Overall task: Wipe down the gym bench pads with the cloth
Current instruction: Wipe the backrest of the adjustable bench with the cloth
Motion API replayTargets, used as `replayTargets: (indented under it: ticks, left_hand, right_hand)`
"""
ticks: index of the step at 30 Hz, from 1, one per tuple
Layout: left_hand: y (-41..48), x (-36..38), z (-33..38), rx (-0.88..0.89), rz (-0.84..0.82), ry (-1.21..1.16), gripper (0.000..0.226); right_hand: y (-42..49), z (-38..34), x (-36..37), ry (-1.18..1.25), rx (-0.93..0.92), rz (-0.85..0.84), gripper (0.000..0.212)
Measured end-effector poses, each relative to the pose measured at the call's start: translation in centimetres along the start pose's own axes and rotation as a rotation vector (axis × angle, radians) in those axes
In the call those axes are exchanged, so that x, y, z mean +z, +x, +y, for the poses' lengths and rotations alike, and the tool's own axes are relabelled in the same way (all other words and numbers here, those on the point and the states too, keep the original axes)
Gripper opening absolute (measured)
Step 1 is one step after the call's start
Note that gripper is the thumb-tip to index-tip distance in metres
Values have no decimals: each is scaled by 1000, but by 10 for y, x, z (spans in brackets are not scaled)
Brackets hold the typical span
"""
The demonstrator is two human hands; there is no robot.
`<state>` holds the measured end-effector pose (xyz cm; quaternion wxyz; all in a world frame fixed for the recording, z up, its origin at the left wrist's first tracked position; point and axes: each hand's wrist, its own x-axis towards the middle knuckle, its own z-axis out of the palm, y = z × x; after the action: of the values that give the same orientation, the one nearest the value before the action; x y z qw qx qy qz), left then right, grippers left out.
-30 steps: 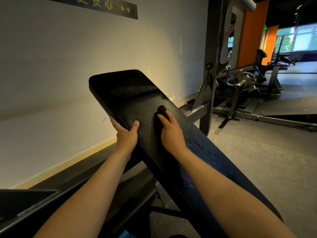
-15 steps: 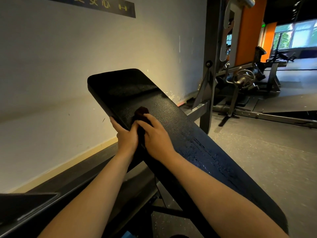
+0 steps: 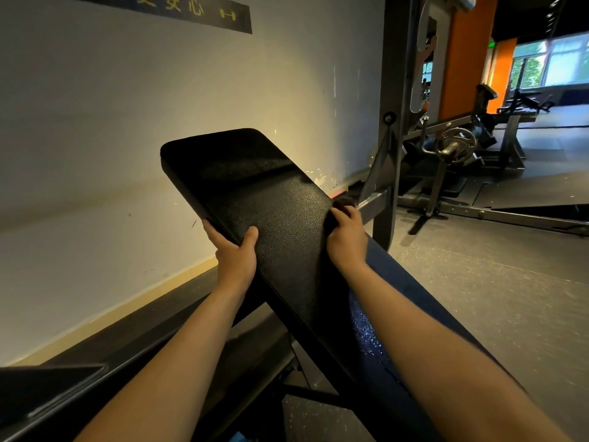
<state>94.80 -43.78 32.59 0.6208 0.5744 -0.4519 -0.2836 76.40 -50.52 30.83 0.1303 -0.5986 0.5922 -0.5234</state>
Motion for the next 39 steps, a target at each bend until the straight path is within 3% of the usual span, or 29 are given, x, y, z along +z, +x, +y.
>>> replayTargets:
  ticks: [7, 11, 16, 21, 26, 34, 39]
  left_hand:
    - [3, -9, 0, -46, -69, 15, 95]
    - [3, -15, 4, -82, -141, 4, 96]
    - [5, -26, 3, -100, -211, -21, 102]
    - [4, -37, 3, -128, -274, -31, 91]
    - [12, -69, -5, -123, -280, -159, 48]
    - [8, -71, -7, -290, -286, -421, 39]
    - [-14, -61, -23, -320, -397, -400, 38]
  right_hand:
    - [-76, -69, 32, 39, -447, -148, 34]
    - [-46, -52, 19, 1, -430, -140, 37]
    - [-41, -45, 11, -40, -243, -25, 40]
    - [-93, -68, 30, -48, -460, -29, 34]
    - [-75, -113, 68, -89, -584, -67, 40]
    - [-76, -133, 93, -357, -830, -33, 38]
    - [-118, -92, 58, -363, -720, -25, 38]
